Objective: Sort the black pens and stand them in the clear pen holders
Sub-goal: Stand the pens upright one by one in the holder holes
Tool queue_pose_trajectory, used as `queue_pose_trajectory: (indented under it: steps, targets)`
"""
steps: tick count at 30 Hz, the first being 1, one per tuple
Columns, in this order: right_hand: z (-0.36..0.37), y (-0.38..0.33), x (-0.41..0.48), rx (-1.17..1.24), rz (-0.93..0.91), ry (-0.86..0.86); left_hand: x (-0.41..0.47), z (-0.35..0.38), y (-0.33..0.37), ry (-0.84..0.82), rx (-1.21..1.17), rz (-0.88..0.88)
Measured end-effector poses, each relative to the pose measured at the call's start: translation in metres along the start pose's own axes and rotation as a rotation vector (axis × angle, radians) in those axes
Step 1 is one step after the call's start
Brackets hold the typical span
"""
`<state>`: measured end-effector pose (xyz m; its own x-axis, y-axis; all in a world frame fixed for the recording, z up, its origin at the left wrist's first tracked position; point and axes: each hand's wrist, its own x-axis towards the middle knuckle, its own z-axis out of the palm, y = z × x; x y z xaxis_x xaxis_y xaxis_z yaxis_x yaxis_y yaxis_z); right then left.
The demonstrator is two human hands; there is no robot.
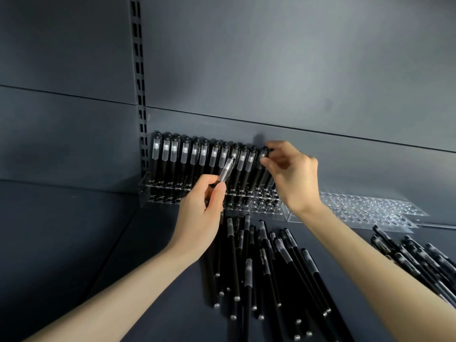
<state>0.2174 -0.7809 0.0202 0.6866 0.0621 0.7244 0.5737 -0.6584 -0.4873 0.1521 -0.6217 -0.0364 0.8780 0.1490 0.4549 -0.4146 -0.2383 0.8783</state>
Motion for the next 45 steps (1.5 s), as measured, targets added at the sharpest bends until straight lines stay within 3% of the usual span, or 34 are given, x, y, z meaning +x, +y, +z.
queue_pose_trajectory:
  steps: [4,14,17,21,27,32,39,45]
  targets:
    - [0.000,0.001,-0.001,-0.065,0.004,-0.073,-0.001,0.003,-0.003,-0.016,0.000,-0.024]
    - [-0.007,-0.002,-0.007,-0.109,0.009,-0.066,-0.004,0.005,0.001,-0.064,0.060,0.002]
    - [-0.015,-0.008,-0.016,0.067,0.100,-0.026,-0.004,0.008,0.001,-0.096,0.014,-0.052]
    - [-0.020,-0.020,-0.026,0.518,0.257,-0.253,-0.008,0.014,0.005,-0.188,-0.082,-0.089]
    - [-0.021,-0.013,-0.029,0.680,0.305,-0.199,-0.011,0.014,0.010,-0.214,-0.078,-0.089]
    - [-0.024,-0.013,-0.031,0.768,0.318,-0.286,-0.012,0.015,0.015,-0.254,-0.102,-0.096]
    - [-0.039,-0.003,-0.008,0.360,0.154,0.085,-0.005,0.005,-0.013,-0.182,0.789,0.233]
    - [-0.026,0.004,-0.005,0.253,0.046,0.184,-0.003,0.006,-0.025,-0.182,0.910,0.278]
